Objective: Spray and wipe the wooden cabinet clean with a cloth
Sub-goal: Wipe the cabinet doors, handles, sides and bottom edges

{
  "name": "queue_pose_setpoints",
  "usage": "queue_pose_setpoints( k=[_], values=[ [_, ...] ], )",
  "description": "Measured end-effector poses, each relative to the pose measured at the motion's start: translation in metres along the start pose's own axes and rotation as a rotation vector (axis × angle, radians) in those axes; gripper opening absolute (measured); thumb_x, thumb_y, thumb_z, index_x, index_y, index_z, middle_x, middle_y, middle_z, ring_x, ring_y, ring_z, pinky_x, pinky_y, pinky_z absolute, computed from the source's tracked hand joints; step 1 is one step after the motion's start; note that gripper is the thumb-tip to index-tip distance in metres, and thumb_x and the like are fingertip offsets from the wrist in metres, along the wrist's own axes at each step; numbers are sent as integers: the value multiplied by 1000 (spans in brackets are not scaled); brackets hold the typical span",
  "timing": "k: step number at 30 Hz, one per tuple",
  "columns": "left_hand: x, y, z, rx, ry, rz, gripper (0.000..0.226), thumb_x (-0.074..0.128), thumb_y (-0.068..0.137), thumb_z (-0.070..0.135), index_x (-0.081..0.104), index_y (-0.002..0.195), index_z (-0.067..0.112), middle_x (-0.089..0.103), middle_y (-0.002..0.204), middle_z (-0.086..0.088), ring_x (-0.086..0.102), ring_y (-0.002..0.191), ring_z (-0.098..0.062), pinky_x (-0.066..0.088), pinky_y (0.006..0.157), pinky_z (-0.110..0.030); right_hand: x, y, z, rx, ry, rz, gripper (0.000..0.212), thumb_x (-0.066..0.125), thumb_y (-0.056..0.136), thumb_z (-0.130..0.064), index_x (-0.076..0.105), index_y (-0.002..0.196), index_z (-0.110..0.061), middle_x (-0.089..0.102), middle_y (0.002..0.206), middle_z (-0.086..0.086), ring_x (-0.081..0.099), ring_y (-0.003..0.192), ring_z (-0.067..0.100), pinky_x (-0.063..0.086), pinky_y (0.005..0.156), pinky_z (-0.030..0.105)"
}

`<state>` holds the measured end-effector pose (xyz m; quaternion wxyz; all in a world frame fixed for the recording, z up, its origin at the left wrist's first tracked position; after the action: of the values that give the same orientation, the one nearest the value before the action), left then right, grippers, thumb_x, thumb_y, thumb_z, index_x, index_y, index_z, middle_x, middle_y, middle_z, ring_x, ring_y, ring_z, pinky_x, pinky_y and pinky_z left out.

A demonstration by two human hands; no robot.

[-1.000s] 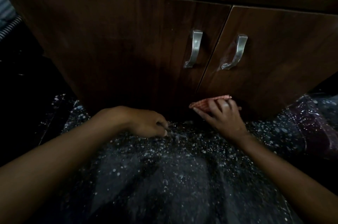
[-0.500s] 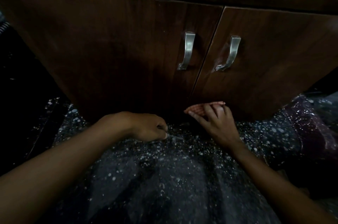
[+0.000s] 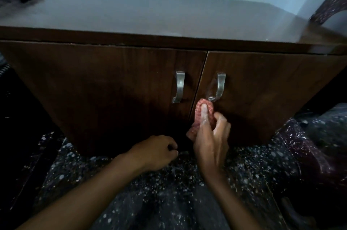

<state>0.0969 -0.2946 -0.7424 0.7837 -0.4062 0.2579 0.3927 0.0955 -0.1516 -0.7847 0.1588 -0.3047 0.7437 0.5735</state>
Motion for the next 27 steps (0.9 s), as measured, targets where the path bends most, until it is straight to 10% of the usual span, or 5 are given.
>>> queue_pose_setpoints(
  k=[10,15,21,27],
  values=[
    [-7,-6,-25,-125,225,-254,40,40,95,35,56,126,15,53,136,-5,51,121,-23,40,104,-34,-19,21,-68,395,508,-13,65,49,90,-5,18,147,-15,39,113,-1,44,103,7,33,90,14],
    [-12,-12,-30,-138,264,-259,44,37,98,36,47,133,12,48,139,-10,46,125,-25,37,98,-26,-30,43,-81,773,967,-209,73,52,93,-6,9,149,-24,28,106,-19,35,82,-36,34,65,-7],
    [-15,-13,-38,-143,203,-248,42,42,97,35,50,133,16,47,142,-3,44,129,-19,35,107,-27,-37,47,-87,702,945,-125,86,53,87,4,4,139,-44,30,121,-1,48,108,22,51,80,24],
    [-13,-9,-41,-146,188,-242,44,42,97,36,48,135,15,44,144,-3,42,131,-19,34,107,-26,-34,38,-82,775,923,-96,86,56,84,2,12,133,-53,36,118,-4,54,103,27,55,78,39]
  ],
)
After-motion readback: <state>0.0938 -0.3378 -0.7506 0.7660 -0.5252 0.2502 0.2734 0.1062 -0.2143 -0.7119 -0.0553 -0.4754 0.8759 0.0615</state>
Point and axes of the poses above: each hand's wrist, its own y-axis towards the middle knuckle, its own x-axis out of the palm, z = x × y, the point moved 2 cm from there along y, towards the middle knuckle
